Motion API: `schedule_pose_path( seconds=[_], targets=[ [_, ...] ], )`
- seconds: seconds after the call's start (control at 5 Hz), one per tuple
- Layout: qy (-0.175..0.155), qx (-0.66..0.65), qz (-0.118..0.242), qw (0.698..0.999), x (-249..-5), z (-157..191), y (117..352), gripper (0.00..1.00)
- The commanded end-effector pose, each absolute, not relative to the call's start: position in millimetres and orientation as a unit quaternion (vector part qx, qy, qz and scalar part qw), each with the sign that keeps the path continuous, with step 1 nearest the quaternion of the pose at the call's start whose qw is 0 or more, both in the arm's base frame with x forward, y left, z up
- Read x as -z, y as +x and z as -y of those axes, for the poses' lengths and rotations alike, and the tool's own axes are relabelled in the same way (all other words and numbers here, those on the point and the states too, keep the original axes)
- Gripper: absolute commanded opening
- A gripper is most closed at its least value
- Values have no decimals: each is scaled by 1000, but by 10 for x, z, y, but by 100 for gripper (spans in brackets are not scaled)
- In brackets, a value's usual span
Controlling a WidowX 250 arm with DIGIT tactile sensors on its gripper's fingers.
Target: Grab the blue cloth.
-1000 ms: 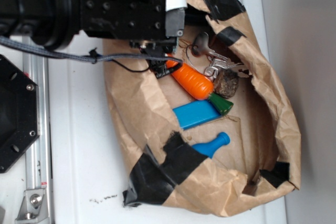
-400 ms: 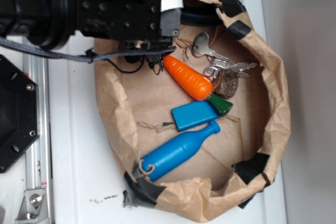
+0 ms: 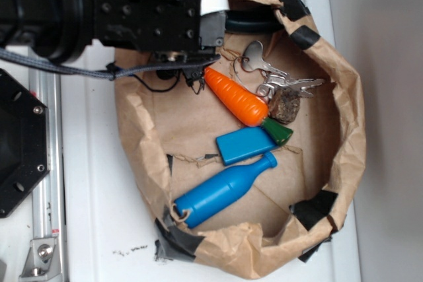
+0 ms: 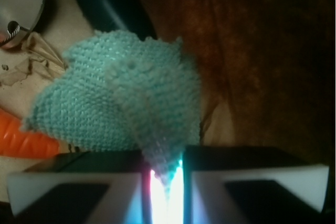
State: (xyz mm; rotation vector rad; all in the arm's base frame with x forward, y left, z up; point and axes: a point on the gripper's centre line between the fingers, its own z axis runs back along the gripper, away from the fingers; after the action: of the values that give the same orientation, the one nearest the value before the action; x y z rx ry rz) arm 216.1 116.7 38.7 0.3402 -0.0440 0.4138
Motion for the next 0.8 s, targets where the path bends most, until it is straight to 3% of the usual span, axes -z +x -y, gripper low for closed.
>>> schedule_pose_path(
  seconds=[0.0, 0.2, 0.4, 0.6],
  targets=[
    [125, -190, 88, 970, -881, -1066, 2299, 0],
    [14, -125, 142, 982, -1403, -635, 2669, 0],
    [-31, -74, 163, 983, -1947, -337, 2806, 0],
    [-40, -36, 150, 987, -2041, -168, 2790, 0]
  ],
)
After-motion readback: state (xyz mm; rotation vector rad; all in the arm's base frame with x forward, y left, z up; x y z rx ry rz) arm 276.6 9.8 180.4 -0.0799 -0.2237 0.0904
